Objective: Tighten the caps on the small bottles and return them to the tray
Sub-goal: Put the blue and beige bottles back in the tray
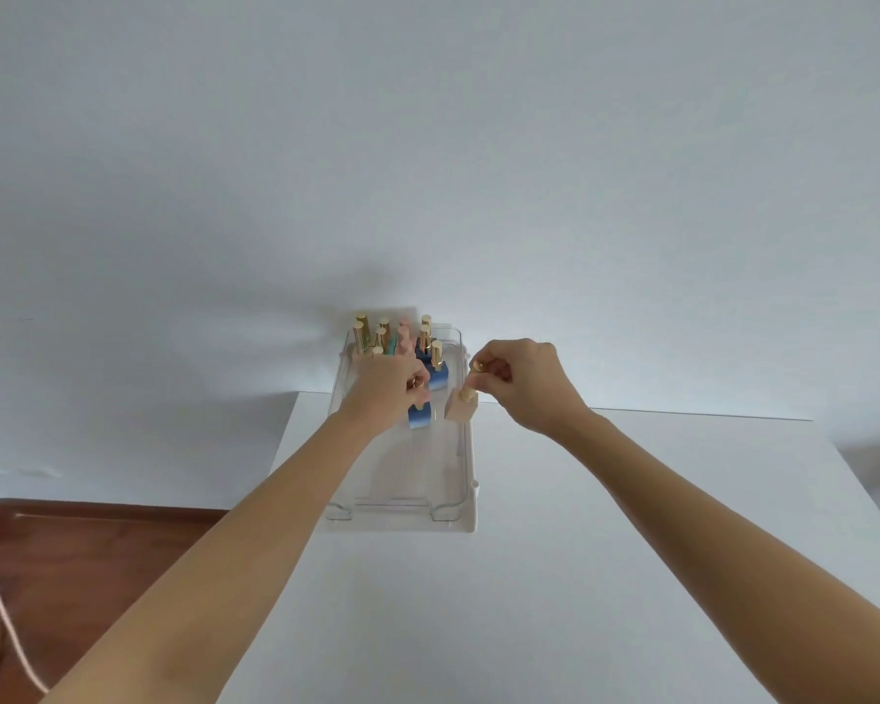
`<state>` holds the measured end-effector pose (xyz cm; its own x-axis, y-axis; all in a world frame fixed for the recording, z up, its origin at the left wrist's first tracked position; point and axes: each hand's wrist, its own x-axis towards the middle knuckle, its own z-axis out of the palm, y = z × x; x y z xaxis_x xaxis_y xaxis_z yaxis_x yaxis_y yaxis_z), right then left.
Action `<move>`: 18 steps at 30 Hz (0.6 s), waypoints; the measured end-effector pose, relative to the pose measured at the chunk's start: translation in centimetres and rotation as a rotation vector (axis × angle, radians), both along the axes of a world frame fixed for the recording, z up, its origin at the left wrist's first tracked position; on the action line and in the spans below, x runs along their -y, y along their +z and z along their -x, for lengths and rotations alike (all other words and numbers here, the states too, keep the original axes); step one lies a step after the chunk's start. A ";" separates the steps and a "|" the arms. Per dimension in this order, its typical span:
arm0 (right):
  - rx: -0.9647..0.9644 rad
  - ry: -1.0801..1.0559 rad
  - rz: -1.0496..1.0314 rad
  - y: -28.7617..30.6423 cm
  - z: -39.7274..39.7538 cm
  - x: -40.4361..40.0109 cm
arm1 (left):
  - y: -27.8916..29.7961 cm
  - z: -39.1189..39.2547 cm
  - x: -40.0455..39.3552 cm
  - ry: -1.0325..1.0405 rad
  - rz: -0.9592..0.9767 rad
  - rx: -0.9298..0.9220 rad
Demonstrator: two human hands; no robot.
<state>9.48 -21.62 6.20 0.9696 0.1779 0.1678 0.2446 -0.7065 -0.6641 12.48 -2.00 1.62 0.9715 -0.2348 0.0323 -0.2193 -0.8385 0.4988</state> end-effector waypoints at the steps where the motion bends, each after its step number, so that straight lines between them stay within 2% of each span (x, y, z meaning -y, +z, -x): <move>1: -0.011 0.009 0.011 -0.1 -0.1 -0.5 | -0.2 0.0 -0.2 -0.009 0.024 -0.012; 7: -0.079 0.068 0.074 -1.2 0.2 -3.6 | -1.1 1.6 -4.1 0.009 0.120 0.081; 13: -0.158 0.149 0.115 -3.0 1.1 -7.2 | -2.7 4.8 -6.6 0.056 0.272 -0.176; 18: -0.192 0.201 0.147 -3.8 1.7 -9.2 | -3.8 6.1 -6.4 0.065 0.284 -0.223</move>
<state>7.77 -12.42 2.36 0.9239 0.3783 -0.0568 0.2693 -0.7487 -0.6057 6.41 4.38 -2.19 0.9746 -0.1848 -0.1268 -0.0299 -0.6681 0.7434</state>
